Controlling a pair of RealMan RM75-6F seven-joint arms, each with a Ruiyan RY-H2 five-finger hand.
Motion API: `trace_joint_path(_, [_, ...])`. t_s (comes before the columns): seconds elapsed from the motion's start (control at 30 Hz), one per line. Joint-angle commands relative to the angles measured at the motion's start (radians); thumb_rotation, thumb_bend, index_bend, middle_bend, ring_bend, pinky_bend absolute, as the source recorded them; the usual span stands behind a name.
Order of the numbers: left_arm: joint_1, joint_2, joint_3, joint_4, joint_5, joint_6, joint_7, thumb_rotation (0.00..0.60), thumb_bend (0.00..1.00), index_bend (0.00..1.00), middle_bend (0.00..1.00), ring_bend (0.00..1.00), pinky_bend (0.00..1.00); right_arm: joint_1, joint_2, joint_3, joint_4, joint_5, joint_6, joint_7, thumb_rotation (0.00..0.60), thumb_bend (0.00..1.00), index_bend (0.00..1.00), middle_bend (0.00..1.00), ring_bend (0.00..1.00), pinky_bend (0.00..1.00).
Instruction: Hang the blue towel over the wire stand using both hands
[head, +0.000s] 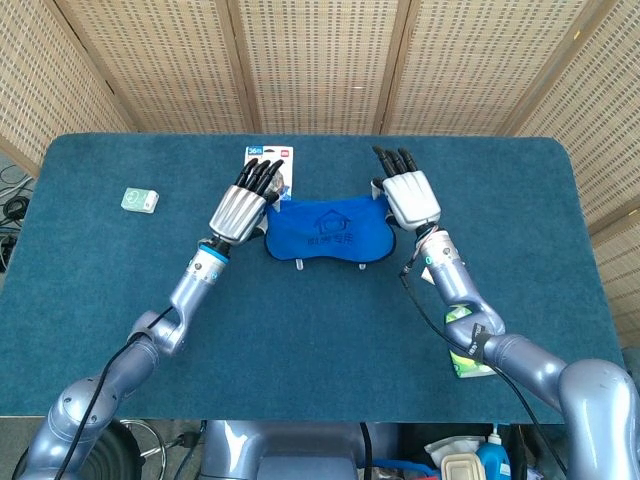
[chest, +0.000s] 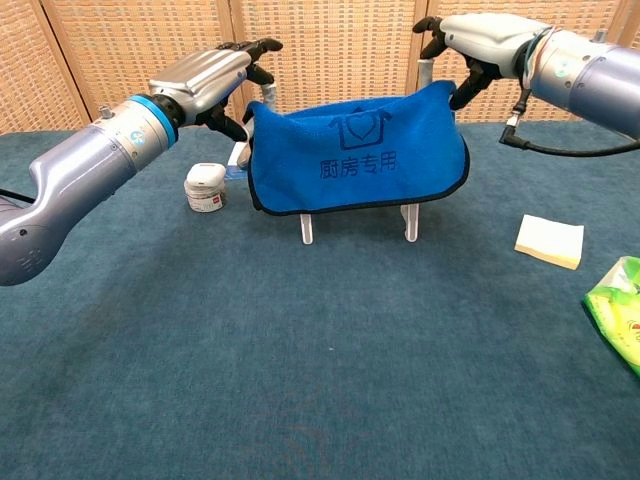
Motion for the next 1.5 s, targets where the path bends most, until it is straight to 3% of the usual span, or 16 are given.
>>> trace_joint_path(0.03, [0.0,0.0,0.002,0.0,-0.001,-0.003,0.007,0.6,0.55,0.64,0.0,0.0,0.0,-0.004,0.006,-0.006,-0.006,-0.005,-0.004,-0.004,0.6,0.62,0.47,0.0,0.0,0.0])
trace_joint_path(0.07, [0.001,0.0,0.002,0.0,-0.003,-0.006,0.012,0.6,0.55,0.58,0.0,0.0,0.0,-0.005,0.01,-0.009,-0.009,-0.006,-0.006,-0.005,0.6,0.61,0.39,0.0,0.0,0.0])
trace_joint_path(0.13, [0.001,0.002,0.002,-0.005,-0.006,-0.018,0.018,0.6,0.53,0.34,0.0,0.0,0.0,-0.008,0.016,-0.014,-0.015,-0.01,-0.009,-0.008,0.6,0.55,0.23,0.0,0.0,0.0])
trace_joint_path(0.2, [0.002,0.006,0.002,-0.011,-0.01,-0.028,0.024,0.6,0.45,0.07,0.0,0.0,0.0,-0.01,0.022,-0.016,-0.022,-0.012,-0.01,-0.009,0.6,0.42,0.08,0.0,0.0,0.0])
trace_joint_path(0.27, [0.003,0.01,0.001,-0.02,-0.015,-0.04,0.033,0.6,0.39,0.0,0.0,0.0,0.0,-0.013,0.028,-0.019,-0.029,-0.012,-0.012,-0.015,0.6,0.3,0.02,0.0,0.0,0.0])
trace_joint_path(0.37, [0.009,0.023,-0.003,-0.05,-0.022,-0.042,0.039,0.6,0.34,0.0,0.0,0.0,0.0,-0.023,0.037,-0.018,-0.044,0.008,-0.008,-0.056,0.6,0.17,0.0,0.0,0.0,0.0])
trace_joint_path(0.57, [0.02,0.051,-0.005,-0.09,-0.026,-0.032,0.054,0.6,0.18,0.0,0.0,0.0,0.0,-0.041,0.06,-0.017,-0.1,0.04,-0.002,-0.12,0.6,0.16,0.0,0.0,0.0,0.0])
trace_joint_path(0.73, [0.035,0.079,-0.006,-0.126,-0.029,-0.021,0.07,0.6,0.16,0.0,0.0,0.0,0.0,-0.065,0.096,-0.021,-0.171,0.067,0.016,-0.179,0.6,0.12,0.0,0.0,0.0,0.0])
trace_joint_path(0.9, [0.085,0.141,-0.001,-0.195,-0.03,0.032,0.095,0.6,0.16,0.0,0.0,0.0,0.0,-0.117,0.147,-0.023,-0.257,0.083,0.089,-0.221,0.6,0.01,0.0,0.0,0.0,0.0])
trace_joint_path(1.13, [0.191,0.291,0.018,-0.401,-0.021,0.139,0.155,0.6,0.16,0.0,0.0,0.0,0.0,-0.227,0.235,-0.052,-0.4,0.057,0.21,-0.2,0.6,0.0,0.0,0.0,0.0,0.0])
trace_joint_path(1.33, [0.319,0.463,0.059,-0.67,-0.015,0.241,0.249,0.6,0.15,0.0,0.0,0.0,0.0,-0.339,0.309,-0.112,-0.515,-0.027,0.333,-0.155,0.6,0.0,0.0,0.0,0.0,0.0])
trace_joint_path(1.5, [0.474,0.589,0.111,-0.899,-0.026,0.361,0.313,0.6,0.06,0.0,0.0,0.0,0.0,-0.467,0.351,-0.187,-0.603,-0.126,0.48,-0.1,0.6,0.0,0.0,0.0,0.0,0.0])
